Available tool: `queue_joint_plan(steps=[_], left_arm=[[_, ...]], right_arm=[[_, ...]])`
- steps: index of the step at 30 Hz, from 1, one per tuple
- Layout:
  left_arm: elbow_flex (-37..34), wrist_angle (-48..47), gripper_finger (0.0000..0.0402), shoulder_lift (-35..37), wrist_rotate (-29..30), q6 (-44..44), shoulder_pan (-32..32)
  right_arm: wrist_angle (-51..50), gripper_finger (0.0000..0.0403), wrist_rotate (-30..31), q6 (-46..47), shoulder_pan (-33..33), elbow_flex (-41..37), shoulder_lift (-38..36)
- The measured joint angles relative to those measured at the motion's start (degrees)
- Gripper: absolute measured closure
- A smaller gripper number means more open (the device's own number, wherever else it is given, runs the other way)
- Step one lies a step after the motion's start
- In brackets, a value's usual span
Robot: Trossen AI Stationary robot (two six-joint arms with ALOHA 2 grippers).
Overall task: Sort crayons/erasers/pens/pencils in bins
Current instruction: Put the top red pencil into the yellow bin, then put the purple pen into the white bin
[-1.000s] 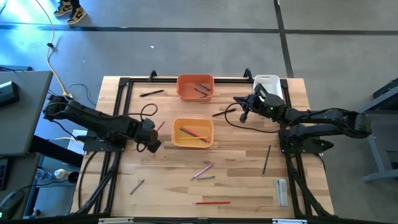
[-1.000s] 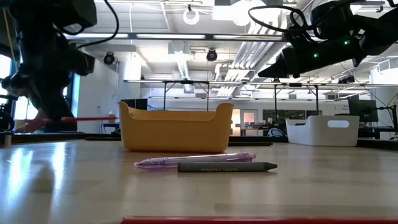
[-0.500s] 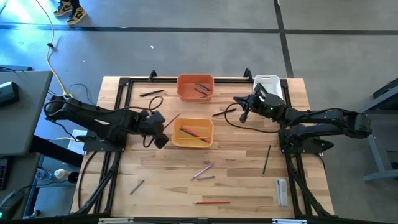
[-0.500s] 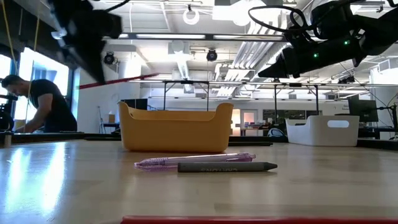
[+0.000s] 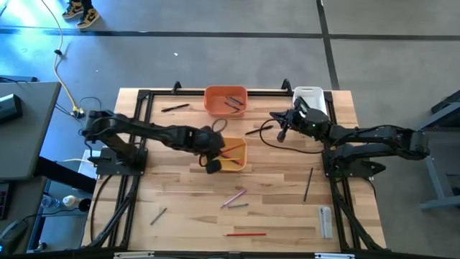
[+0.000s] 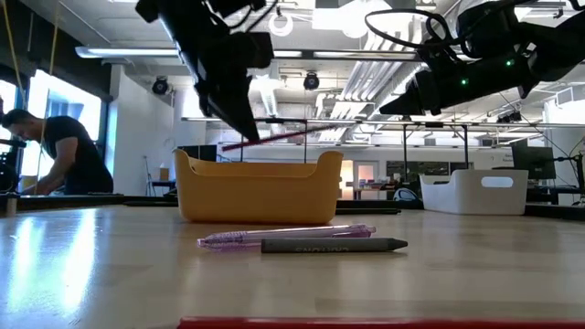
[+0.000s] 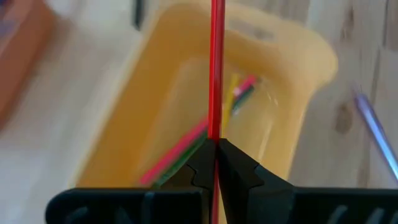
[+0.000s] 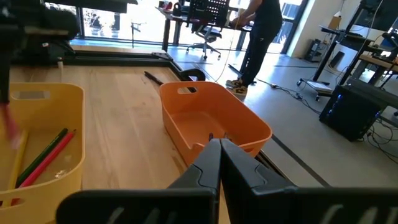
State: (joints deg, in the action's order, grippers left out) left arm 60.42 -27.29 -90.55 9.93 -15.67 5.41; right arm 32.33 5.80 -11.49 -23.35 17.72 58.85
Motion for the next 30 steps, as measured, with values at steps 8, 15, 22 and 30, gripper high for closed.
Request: queue_joint_plan(steps=[8,15,22,30], left_arm=[[0.8,-4.86,0.0397,-4.46,-0.59,9.26,-0.26],[0.81,-5.69,0.0401,-6.33,3.27,22.58,0.88],[0.84,-5.55,0.0401,-8.17,4.44,31.44,3.16],[0.81,-5.7,0.0377,-6.69,5.72,31.7,3.34]], right_arm=[[-0.43,0.0403,0.0,-0.1,-0.01,0.0,0.0],[-0.43,0.0403,0.0,-0.1,-0.01,0.0,0.0],[-0.43,0.0403,0.0,-0.11,-0.01,0.0,0.0],[-0.41,0.0403,0.0,-0.12,-0.01,0.0,0.0]])
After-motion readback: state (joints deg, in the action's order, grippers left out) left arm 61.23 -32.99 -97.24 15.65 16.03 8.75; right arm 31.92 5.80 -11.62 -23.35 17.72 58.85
